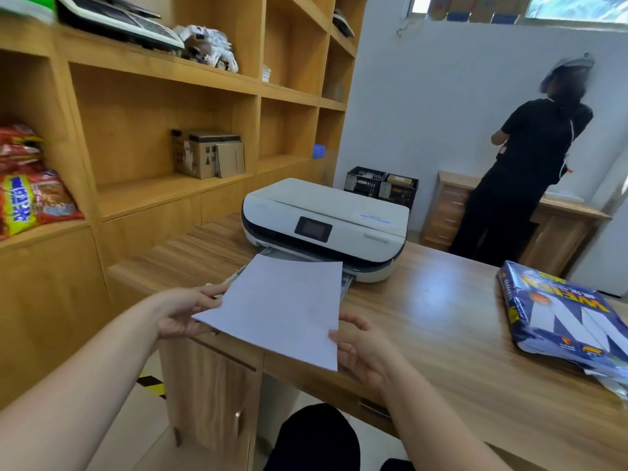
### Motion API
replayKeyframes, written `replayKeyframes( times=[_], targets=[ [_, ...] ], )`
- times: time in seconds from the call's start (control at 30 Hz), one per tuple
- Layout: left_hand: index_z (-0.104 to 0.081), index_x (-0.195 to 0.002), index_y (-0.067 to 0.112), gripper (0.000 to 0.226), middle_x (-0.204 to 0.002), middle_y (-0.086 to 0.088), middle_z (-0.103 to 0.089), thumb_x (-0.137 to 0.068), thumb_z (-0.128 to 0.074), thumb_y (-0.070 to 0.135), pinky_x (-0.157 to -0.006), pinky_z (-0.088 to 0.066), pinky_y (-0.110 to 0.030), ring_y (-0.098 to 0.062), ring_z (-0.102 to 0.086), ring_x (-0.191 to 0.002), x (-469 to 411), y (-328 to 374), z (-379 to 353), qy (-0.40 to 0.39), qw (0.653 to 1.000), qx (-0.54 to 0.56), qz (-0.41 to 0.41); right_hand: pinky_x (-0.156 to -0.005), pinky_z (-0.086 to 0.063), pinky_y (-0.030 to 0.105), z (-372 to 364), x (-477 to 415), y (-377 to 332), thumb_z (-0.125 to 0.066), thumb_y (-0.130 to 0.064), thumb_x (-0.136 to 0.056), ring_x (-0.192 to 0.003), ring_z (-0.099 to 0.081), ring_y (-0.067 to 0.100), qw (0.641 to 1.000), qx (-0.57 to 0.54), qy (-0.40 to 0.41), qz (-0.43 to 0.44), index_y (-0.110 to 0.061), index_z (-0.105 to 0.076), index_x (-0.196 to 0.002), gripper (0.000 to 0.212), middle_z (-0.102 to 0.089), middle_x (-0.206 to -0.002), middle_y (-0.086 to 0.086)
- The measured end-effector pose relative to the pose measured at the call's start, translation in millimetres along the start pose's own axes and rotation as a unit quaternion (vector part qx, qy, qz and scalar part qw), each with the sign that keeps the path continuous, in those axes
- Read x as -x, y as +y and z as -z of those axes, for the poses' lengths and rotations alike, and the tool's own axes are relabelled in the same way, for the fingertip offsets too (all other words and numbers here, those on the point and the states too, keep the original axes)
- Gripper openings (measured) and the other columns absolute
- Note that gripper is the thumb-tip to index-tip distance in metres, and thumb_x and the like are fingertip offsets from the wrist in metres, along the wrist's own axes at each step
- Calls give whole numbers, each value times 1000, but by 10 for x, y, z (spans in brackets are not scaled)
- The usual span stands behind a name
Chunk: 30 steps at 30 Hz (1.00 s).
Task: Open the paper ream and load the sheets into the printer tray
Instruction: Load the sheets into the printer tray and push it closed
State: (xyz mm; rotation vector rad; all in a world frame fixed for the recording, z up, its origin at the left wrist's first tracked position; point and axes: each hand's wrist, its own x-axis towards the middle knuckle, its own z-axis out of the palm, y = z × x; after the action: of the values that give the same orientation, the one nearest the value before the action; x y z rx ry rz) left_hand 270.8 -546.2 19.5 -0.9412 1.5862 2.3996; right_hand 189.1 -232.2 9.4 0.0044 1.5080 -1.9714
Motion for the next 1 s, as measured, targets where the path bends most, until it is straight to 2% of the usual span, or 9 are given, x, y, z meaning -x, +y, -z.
replayKeyframes(
  times=[0.07, 0.17, 0.23, 0.33, 0.5, 0.63, 0.7, 0.87, 1.0],
  targets=[
    [-71, -114, 11, 39, -146, -1, -45, -83, -62, -9, -62, -61, -37, -27, -65, -108, 21, 21, 40, 11, 1000, -25, -3, -73, -58, 46, -41, -20, 36, -60, 16, -82, -89, -71, 38, 1000, 11, -3, 2, -6, -51, -118, 43, -73, -100, 24],
    [-69, -114, 11, 34, -118, -14, -66, -87, -60, -7, -51, -59, -34, -28, -72, -88, 117, 72, 23, 13, 999, -48, 1, -68, -58, 42, -94, -53, 68, -62, 16, -81, -88, -72, 37, 1000, 19, -3, 4, -4, -51, -118, 44, -73, -98, 22],
    [-69, -112, 10, 30, -107, -18, -71, -87, -61, -6, -49, -58, -33, -28, -73, -84, 146, 110, 28, 16, 998, -61, -1, -69, -58, 41, -118, -63, 72, -64, 15, -80, -87, -72, 37, 1000, 28, -4, 5, -3, -51, -116, 43, -74, -97, 21],
    [-68, -116, 8, 32, -108, -17, -72, -87, -61, -3, -54, -60, -36, -29, -72, -90, 139, 166, 60, 15, 997, -74, -2, -73, -59, 43, -149, -62, 84, -66, 14, -79, -86, -72, 36, 999, 46, -4, 11, -2, -50, -114, 41, -75, -91, 18],
    [-69, -113, 9, 27, -108, -16, -70, -88, -62, -1, -52, -60, -34, -24, -74, -78, 109, 227, 41, 24, 992, -127, -10, -73, -59, 44, -190, -27, 85, -68, 12, -79, -85, -72, 36, 997, 78, 2, 18, -3, -50, -112, 40, -72, -97, 21],
    [-68, -108, 11, 23, -84, -10, -76, -92, -57, 0, -47, -57, -29, -19, -74, -68, 63, 253, 2, 15, 987, -157, -8, -78, -59, 46, -167, -50, 83, -68, 9, -80, -84, -73, 35, 995, 97, 4, 16, -3, -51, -105, 32, -73, -97, 22],
    [-68, -106, 13, 21, -79, -7, -76, -92, -57, 2, -47, -56, -27, -17, -73, -66, 44, 263, -33, 18, 986, -166, -12, -72, -60, 41, -148, -65, 91, -69, 7, -81, -75, -73, 29, 994, 104, 7, 15, -4, -52, -100, 28, -73, -95, 21],
    [-67, -114, 14, 27, -105, -12, -74, -88, -64, 7, -54, -59, -31, -19, -74, -78, -69, 270, -49, 5, 988, -152, -15, -65, -60, 35, -137, -81, 77, -68, 3, -83, -84, -73, 33, 995, 104, 6, 12, -4, -53, -97, 22, -74, -96, 21],
    [-67, -114, 11, 25, -109, -13, -72, -89, -64, 9, -64, -60, -34, -20, -73, -78, -142, 256, -41, 10, 990, -140, -13, -55, -58, 28, -127, -79, 39, -68, 3, -83, -68, -73, 25, 996, 85, 23, 9, -3, -53, -99, 23, -73, -93, 20]
  ],
)
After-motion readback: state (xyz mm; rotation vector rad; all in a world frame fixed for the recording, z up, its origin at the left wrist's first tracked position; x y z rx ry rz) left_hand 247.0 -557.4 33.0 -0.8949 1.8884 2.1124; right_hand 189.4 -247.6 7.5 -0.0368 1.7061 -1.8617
